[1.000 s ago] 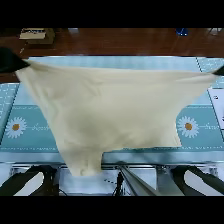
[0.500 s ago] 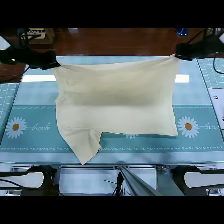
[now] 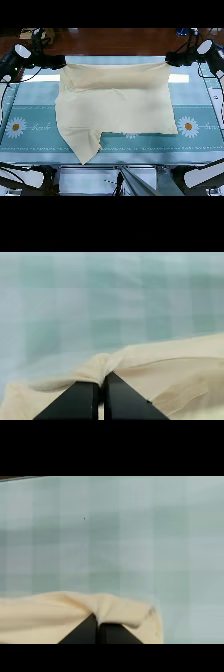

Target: Fold the shirts.

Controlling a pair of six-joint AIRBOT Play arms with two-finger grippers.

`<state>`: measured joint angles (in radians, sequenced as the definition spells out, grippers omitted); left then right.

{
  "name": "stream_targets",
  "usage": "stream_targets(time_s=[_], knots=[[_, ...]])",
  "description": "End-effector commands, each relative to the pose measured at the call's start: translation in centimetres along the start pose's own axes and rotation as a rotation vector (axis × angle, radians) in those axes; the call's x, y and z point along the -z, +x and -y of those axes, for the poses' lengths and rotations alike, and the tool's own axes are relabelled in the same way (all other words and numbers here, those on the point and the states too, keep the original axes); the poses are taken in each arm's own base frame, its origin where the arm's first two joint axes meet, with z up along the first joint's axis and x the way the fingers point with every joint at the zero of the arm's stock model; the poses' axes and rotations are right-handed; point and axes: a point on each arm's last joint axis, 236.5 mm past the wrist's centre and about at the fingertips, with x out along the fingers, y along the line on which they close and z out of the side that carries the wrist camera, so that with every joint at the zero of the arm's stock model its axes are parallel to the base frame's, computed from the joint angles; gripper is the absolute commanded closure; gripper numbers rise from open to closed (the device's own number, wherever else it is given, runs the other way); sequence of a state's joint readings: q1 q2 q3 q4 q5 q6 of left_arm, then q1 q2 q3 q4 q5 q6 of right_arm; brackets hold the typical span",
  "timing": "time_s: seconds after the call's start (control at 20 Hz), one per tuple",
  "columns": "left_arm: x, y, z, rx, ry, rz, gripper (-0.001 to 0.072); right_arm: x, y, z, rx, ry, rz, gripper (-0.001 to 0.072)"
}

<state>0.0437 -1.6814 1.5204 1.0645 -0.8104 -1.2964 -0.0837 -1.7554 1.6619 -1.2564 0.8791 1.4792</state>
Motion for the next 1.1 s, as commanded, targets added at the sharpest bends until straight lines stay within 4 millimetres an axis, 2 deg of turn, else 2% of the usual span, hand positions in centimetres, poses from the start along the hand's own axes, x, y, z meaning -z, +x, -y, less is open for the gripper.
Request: stream_targets(time_s=[0.0,0.15,0.25,0.4,0.6,0.8,0.85,0.9,0.95,1.0,1.05], knots=[[1.2,-0.4,-0.1,0.012,-0.005,-0.057,0.0687,2.6,-0.5,0.0,-0.009,0.011,-0.116,0.0684],[6.9,-2.5,0.7,0.079,-0.017,-0.321,0.0687,5.3,-3.2,-0.3,-0.014,0.0,-0.244,0.0684],[9.6,-3.9,0.5,0.092,-0.045,-0.448,0.0687,7.0,-4.5,-0.2,-0.02,0.003,-0.325,0.0684],[10.2,-4.3,0.0,0.077,-0.075,-0.478,0.0687,8.9,-4.9,-0.3,-0.026,0.011,-0.409,0.0684],[10.4,-4.2,0.0,0.07,-0.11,-0.488,0.0684,9.0,-4.5,-0.6,-0.025,0.033,-0.408,0.0683],[11.5,-4.8,0.4,0.083,-0.111,-0.54,0.0683,10.4,-5.1,-0.6,-0.027,0.029,-0.475,0.068],[11.5,-4.9,0.4,0.08,-0.123,-0.543,0.0601,10.3,-5.1,-0.6,-0.03,0.024,-0.473,0.0573],[11.4,-5.0,0.4,0.073,-0.148,-0.543,0.0352,10.3,-5.3,-0.9,-0.048,-0.005,-0.473,0.036],[11.4,-5.4,0.2,0.066,-0.159,-0.547,0.0101,10.3,-5.8,-1.1,-0.063,-0.053,-0.473,0.026],[11.6,-6.2,-0.2,0.056,-0.155,-0.564,0.006,10.1,-6.7,-1.0,-0.057,-0.101,-0.476,0.026],[12.0,-7.5,-1.2,0.026,-0.147,-0.592,0.0063,10.1,-7.9,0.0,-0.021,-0.146,-0.49,0.026]])
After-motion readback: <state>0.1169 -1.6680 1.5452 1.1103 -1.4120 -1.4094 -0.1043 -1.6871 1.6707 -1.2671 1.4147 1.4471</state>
